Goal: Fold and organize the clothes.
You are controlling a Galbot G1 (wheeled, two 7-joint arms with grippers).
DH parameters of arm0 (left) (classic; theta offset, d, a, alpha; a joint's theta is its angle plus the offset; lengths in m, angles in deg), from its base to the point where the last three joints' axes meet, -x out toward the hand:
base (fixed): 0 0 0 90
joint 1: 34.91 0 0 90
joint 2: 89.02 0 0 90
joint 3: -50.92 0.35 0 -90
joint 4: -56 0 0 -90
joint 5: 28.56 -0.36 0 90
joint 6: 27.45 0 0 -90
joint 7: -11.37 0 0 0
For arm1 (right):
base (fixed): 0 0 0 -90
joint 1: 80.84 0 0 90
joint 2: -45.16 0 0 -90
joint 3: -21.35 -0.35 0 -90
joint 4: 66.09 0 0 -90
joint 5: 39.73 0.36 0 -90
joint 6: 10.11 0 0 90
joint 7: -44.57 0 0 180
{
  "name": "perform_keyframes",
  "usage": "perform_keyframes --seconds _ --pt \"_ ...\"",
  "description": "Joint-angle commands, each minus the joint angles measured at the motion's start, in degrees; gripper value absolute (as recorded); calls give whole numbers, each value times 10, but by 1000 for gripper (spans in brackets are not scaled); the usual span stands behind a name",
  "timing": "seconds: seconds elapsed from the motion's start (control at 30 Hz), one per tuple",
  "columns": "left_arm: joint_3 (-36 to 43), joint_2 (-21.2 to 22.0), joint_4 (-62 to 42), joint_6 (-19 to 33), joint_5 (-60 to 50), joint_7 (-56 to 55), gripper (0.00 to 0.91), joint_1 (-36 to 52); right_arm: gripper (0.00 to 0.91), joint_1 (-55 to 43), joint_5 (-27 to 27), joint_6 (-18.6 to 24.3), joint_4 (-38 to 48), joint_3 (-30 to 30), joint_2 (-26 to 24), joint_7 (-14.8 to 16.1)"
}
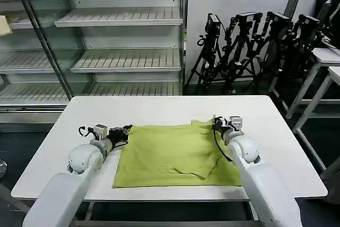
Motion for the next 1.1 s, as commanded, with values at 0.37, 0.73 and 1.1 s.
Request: perform_keyframes --seconds 0.37,0.73,1.1 --pt "-66 -13 148 12 10 -14 10 -137 0 166 -3 1 -167 -49 -33 1" --pt "-87 -20 207 12 -4 -11 10 -208 0 228 -41 0 -242 -60 -36 -4" --pt "-89 -26 202 12 -5 -9 10 -206 0 237 -42 -1 -235 -64 -37 -8"
